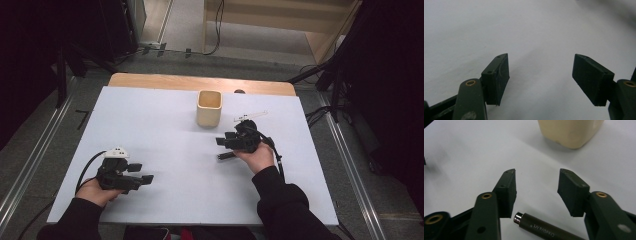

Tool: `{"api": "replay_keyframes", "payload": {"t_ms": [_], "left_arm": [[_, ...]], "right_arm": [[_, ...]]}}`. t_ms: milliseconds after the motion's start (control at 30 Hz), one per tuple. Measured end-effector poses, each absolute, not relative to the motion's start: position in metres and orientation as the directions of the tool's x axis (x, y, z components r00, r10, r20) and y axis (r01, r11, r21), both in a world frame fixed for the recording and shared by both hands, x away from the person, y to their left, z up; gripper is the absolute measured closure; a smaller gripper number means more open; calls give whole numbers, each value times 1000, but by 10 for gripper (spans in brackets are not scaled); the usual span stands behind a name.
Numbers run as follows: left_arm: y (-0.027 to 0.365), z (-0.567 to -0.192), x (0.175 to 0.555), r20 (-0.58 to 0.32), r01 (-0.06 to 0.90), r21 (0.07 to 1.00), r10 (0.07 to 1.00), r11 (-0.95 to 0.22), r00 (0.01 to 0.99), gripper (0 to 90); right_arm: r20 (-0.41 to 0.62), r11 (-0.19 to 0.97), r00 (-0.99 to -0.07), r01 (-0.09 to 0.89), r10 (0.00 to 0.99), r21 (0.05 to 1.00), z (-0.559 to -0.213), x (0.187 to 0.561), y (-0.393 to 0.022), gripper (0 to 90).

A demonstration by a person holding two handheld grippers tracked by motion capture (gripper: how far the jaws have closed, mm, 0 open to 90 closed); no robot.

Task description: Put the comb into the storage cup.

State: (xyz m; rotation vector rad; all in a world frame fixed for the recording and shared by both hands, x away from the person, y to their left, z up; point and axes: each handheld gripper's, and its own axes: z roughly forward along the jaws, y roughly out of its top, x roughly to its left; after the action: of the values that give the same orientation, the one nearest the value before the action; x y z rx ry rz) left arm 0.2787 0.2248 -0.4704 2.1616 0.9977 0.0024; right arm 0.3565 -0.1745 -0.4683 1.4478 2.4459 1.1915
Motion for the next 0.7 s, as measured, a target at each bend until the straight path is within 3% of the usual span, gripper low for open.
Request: {"api": "replay_keyframes", "payload": {"t_ms": [200,233,300,700], "left_arm": [[225,-470,278,-288,651,634,655,-416,699,303],[225,-470,278,-286,651,633,654,-419,700,303],[224,-470,278,-287,650,634,653,-419,701,303],[224,-470,278,-288,649,635,651,-419,702,303]], "right_arm": [[324,261,-553,731,767,630,-476,357,-178,647],[320,260,-556,725,767,637,-478,357,-179,749],[317,263,-563,719,764,643,-479,356,-181,849],[340,324,-590,741,732,588,-490,354,-172,879]]}}
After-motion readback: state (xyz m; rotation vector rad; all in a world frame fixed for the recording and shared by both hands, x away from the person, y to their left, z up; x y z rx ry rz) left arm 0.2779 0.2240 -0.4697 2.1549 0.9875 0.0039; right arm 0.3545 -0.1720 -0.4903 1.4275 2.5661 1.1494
